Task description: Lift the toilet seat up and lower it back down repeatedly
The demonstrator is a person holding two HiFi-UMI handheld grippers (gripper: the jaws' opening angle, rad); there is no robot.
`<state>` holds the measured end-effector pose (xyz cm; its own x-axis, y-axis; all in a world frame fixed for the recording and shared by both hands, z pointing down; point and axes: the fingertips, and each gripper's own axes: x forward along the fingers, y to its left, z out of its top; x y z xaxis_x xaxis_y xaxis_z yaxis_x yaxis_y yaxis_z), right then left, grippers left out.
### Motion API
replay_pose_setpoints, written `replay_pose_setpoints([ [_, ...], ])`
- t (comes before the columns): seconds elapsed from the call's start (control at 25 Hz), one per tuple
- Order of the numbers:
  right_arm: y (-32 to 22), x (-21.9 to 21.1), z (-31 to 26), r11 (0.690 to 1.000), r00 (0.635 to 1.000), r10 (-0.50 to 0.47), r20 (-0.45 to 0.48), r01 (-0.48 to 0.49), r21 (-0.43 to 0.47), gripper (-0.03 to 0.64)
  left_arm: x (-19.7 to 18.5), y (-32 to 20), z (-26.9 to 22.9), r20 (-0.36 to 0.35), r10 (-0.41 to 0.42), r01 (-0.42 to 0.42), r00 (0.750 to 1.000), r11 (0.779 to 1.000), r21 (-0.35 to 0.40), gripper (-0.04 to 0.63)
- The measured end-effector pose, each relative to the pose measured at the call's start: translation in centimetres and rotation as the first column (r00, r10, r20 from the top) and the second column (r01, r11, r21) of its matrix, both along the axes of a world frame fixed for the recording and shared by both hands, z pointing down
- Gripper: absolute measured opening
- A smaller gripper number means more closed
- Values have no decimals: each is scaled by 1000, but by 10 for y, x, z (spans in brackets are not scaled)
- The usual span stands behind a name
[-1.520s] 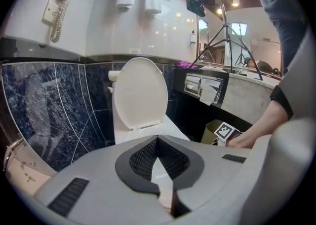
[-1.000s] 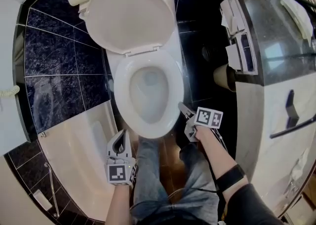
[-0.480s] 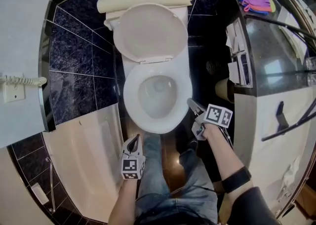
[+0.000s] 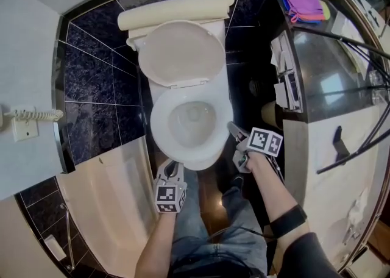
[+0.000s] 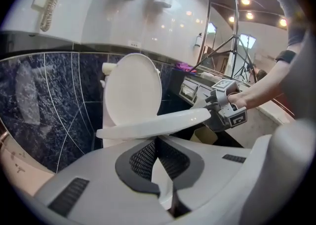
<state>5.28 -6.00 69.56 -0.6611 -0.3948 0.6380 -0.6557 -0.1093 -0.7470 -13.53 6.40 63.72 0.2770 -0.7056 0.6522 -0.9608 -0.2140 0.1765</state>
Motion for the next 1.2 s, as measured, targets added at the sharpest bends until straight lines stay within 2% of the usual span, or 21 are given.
replay_pose_setpoints([
  [0.32,-21,-1,-18,999,999,44,-18,-45,-20,132,-6,-30,-27,-24,-23,23,999,1000,6,-3],
  [0.36,-26,-2,-25,999,999,34,-26,-34,-2,132,-7,-36,-32,-27,-28,28,999,1000,13,-3],
  [0.4,-31,-4,-35,1000,999,17,-34,-16,24,90,-9,-43,-36,-28,-32,32,999,999,21,-4],
  [0.48,-39,-6,-59,996,998,-24,-52,28,88,73,-12,-57,-45,-29,-39,40,999,998,37,-3],
  [0.6,-46,-3,-98,981,995,-47,-91,64,186,10,-16,-82,-60,-36,-48,50,998,997,52,-3],
  [0.72,-52,-2,-133,960,994,-43,-104,70,271,6,-21,-108,-73,-36,-44,46,998,997,68,-3],
  [0.84,-55,-7,-155,923,982,-83,-172,141,358,6,-26,-136,-84,-29,-34,36,999,995,88,-3],
  [0.96,-54,-16,-168,867,948,-141,-285,257,427,6,-31,-164,-93,-19,-18,20,1000,994,109,-3],
  [1.2,-59,-26,-184,764,880,-186,-438,410,498,6,-40,-212,-101,5,2,-3,1000,990,143,-3],
])
